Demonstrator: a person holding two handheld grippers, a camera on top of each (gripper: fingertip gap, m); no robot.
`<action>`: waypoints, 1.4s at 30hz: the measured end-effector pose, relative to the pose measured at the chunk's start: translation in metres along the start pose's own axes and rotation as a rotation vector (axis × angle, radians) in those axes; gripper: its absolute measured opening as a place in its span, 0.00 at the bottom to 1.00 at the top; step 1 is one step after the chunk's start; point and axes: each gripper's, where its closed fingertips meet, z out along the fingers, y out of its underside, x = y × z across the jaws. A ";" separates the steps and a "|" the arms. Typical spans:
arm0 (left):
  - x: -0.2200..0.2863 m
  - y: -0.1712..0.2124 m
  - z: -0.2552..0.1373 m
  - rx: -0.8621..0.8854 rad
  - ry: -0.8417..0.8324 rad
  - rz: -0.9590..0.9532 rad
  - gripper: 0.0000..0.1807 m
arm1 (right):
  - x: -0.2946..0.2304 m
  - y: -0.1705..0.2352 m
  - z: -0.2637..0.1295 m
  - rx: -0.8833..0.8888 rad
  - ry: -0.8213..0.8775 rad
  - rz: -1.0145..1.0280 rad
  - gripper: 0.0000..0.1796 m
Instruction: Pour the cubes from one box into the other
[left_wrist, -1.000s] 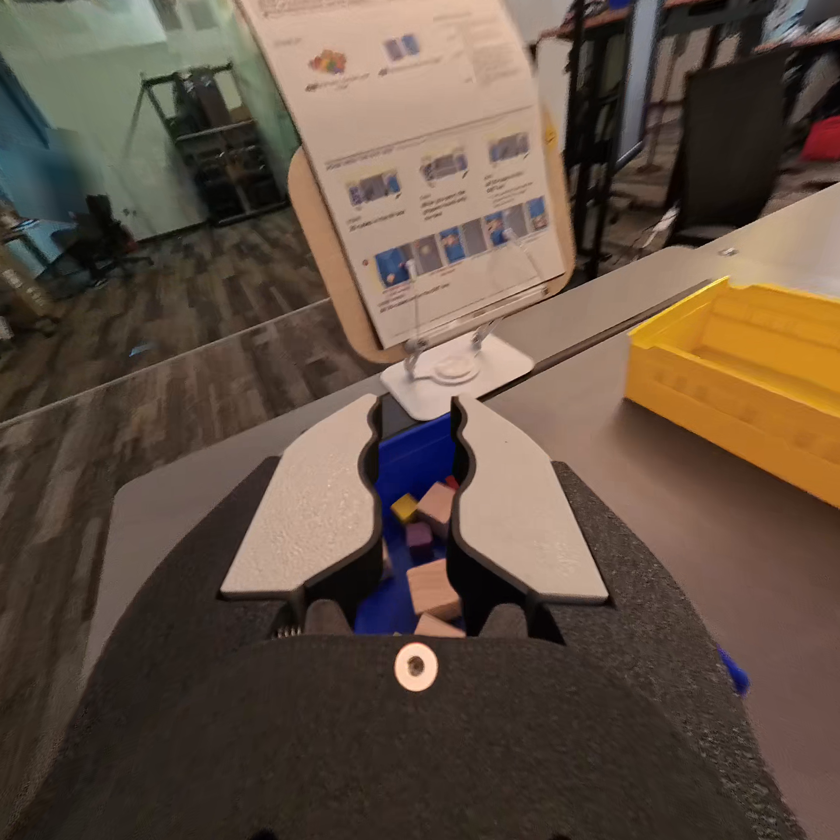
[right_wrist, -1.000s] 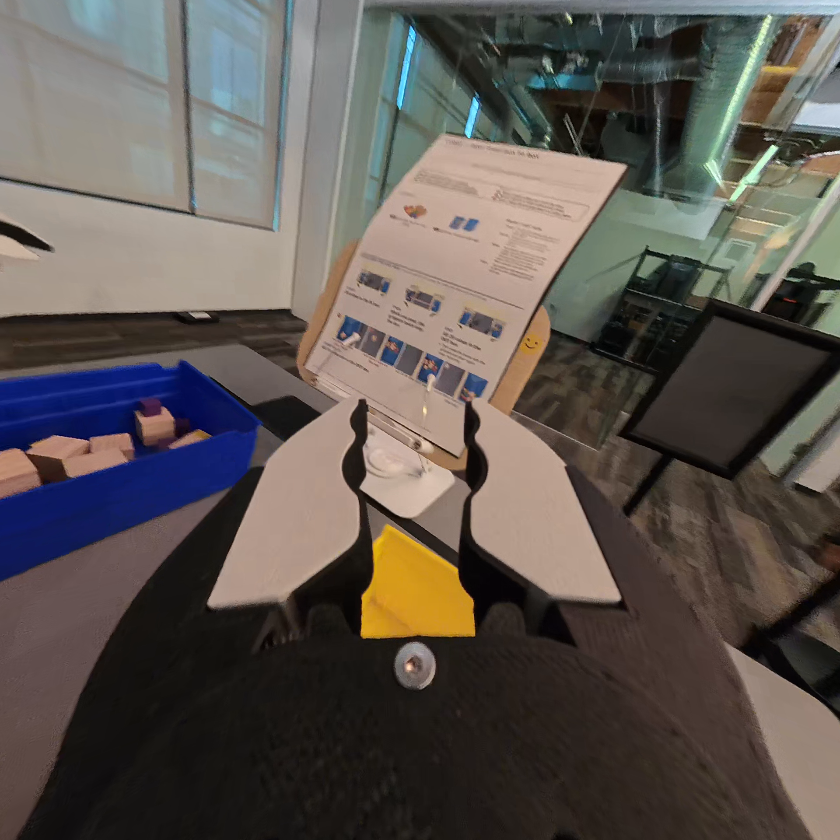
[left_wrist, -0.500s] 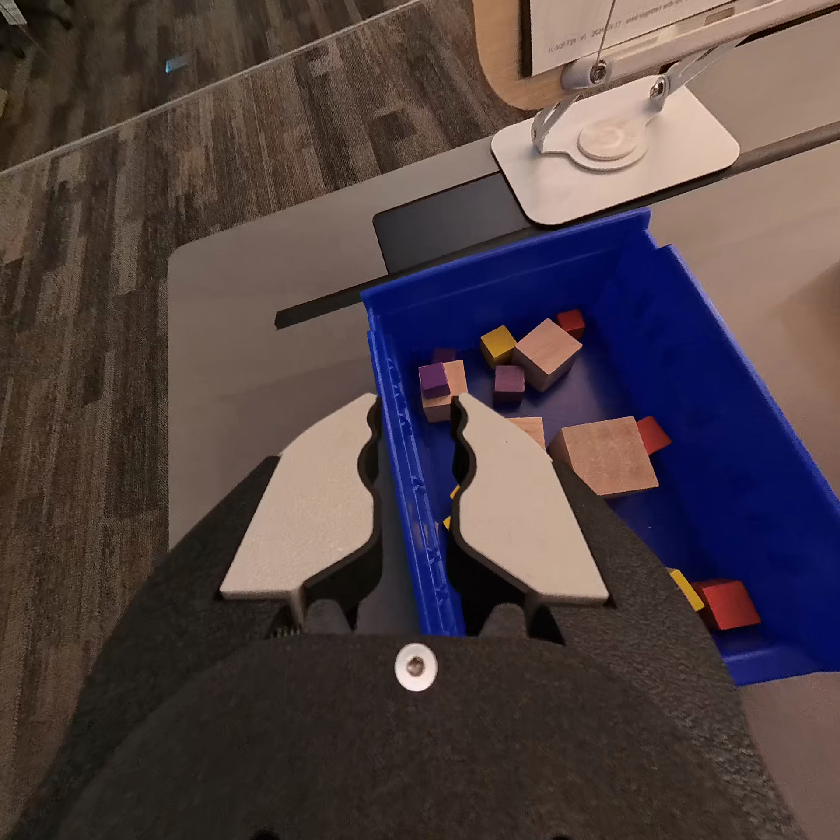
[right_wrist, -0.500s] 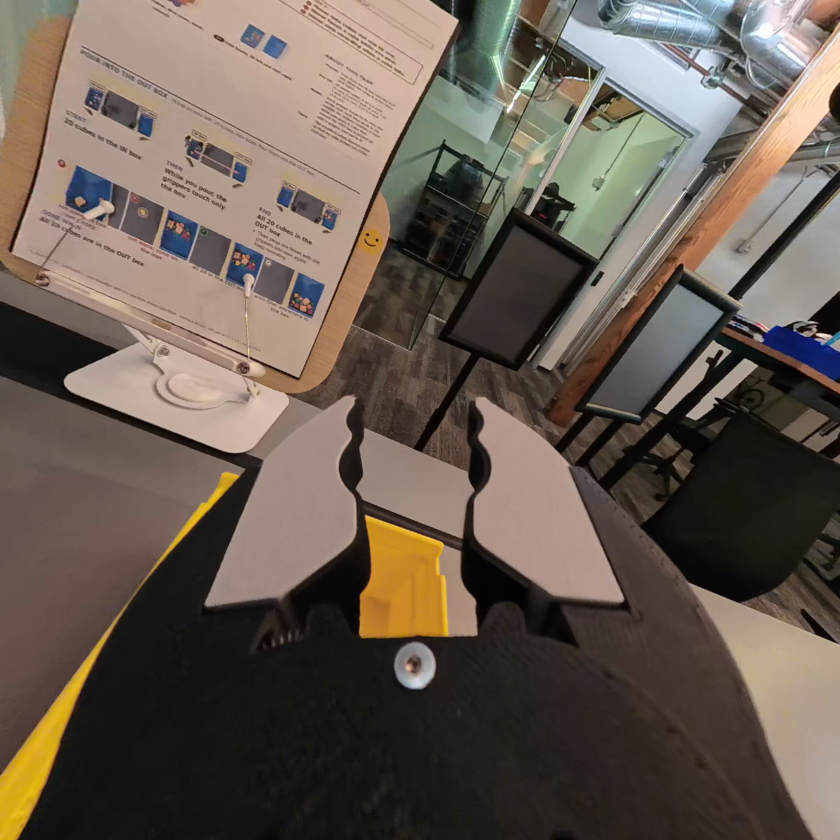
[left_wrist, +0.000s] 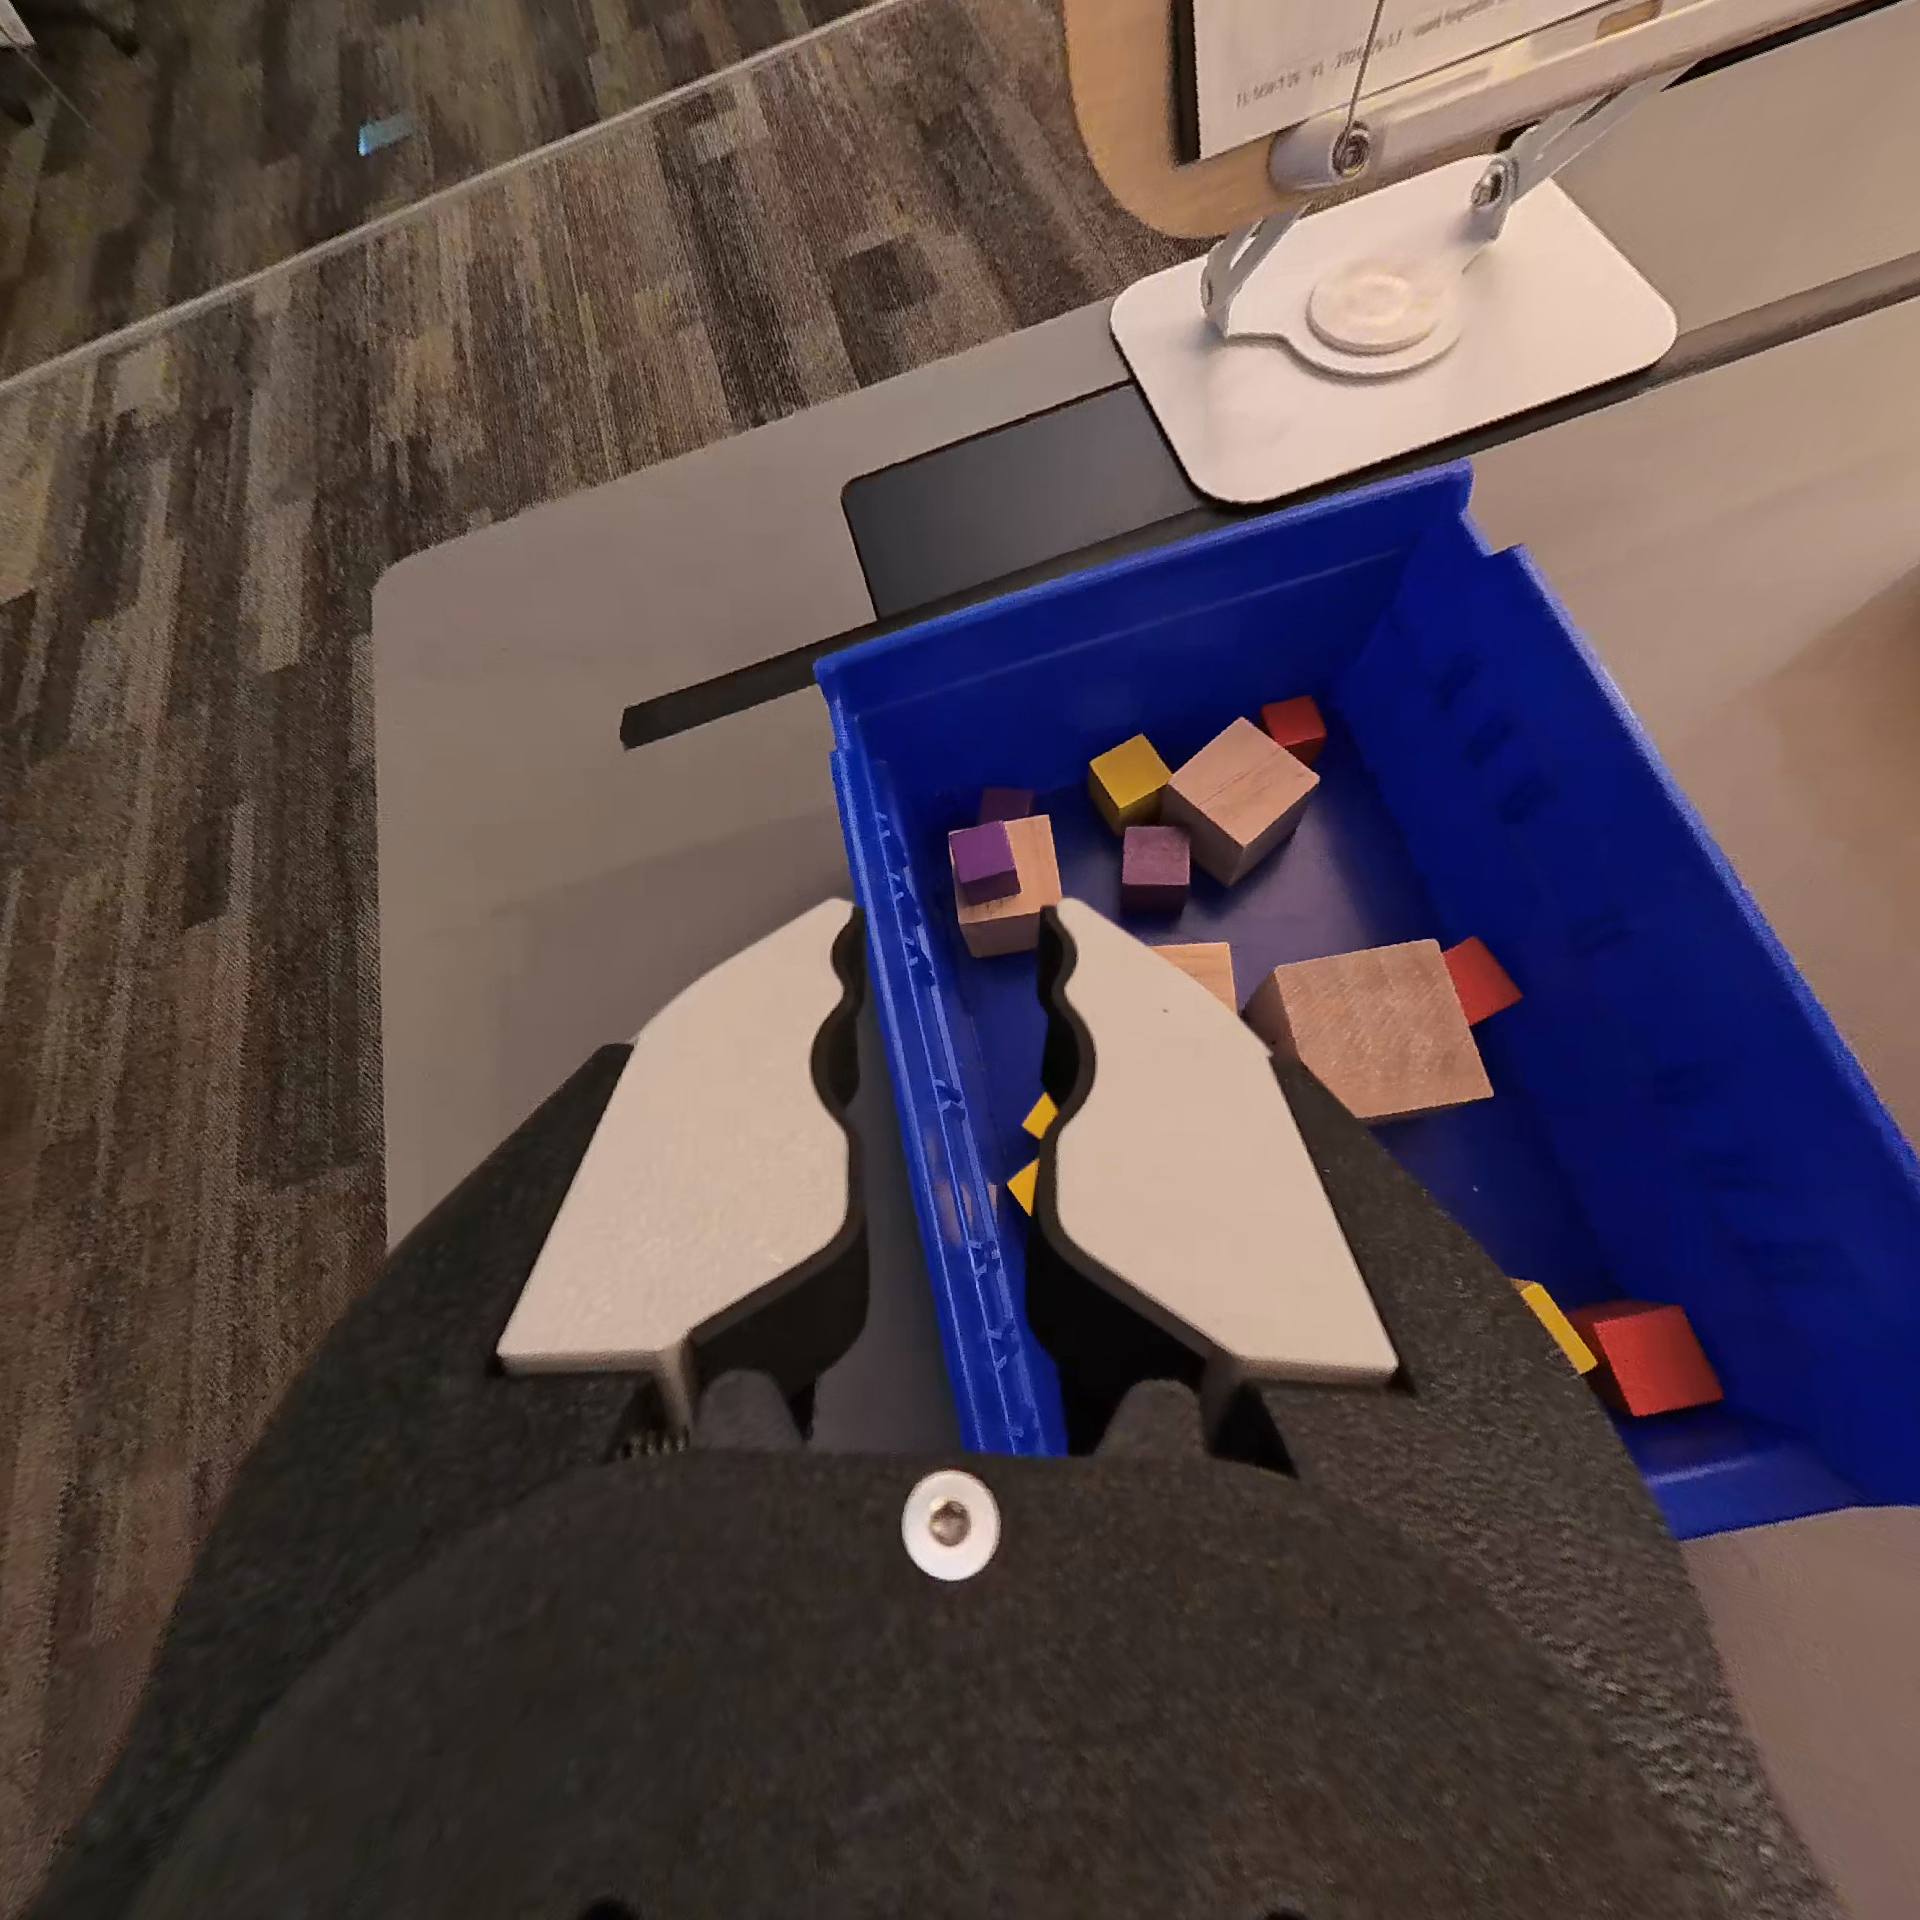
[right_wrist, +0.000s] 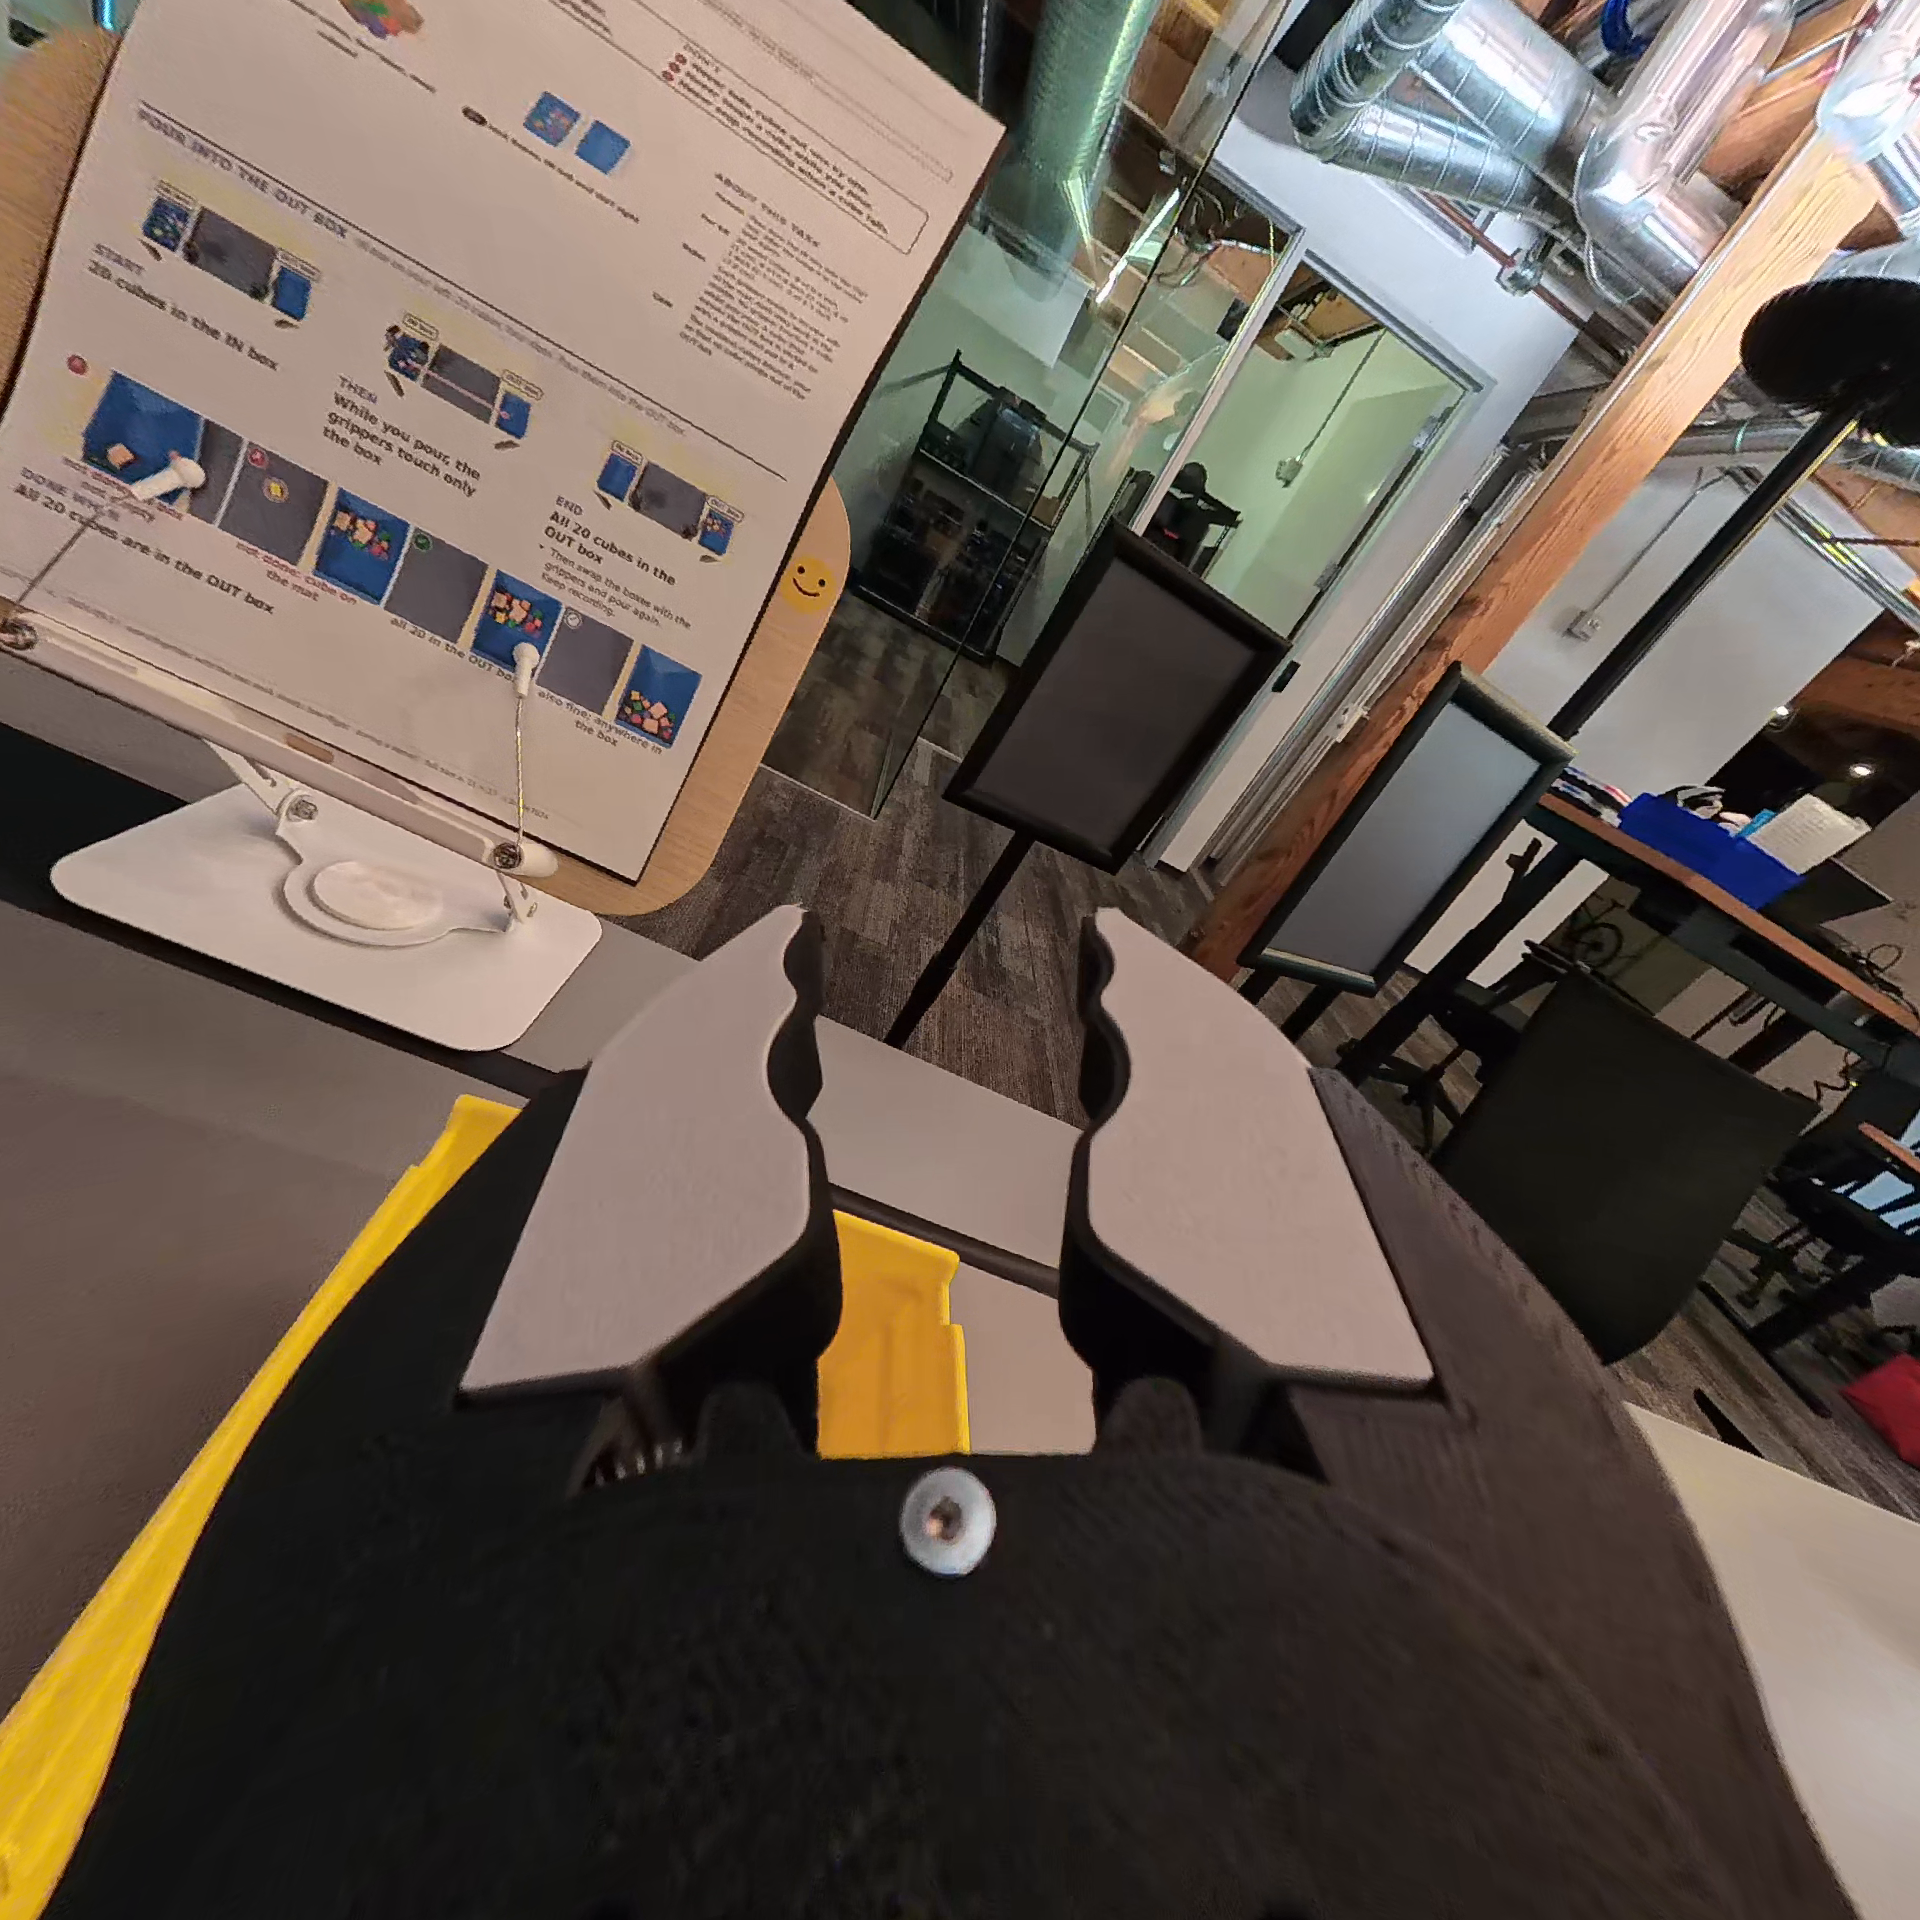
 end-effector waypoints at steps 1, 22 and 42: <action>0.001 -0.001 0.000 0.003 0.001 0.006 0.17 | 0.000 0.000 0.000 -0.002 0.000 -0.001 0.26; -0.002 0.013 0.012 -0.079 -0.011 0.008 0.18 | -0.004 0.006 0.004 -0.031 -0.017 -0.010 0.26; 0.002 0.010 0.010 -0.070 -0.010 0.018 0.18 | -0.005 -0.013 -0.008 0.013 0.039 -0.106 0.26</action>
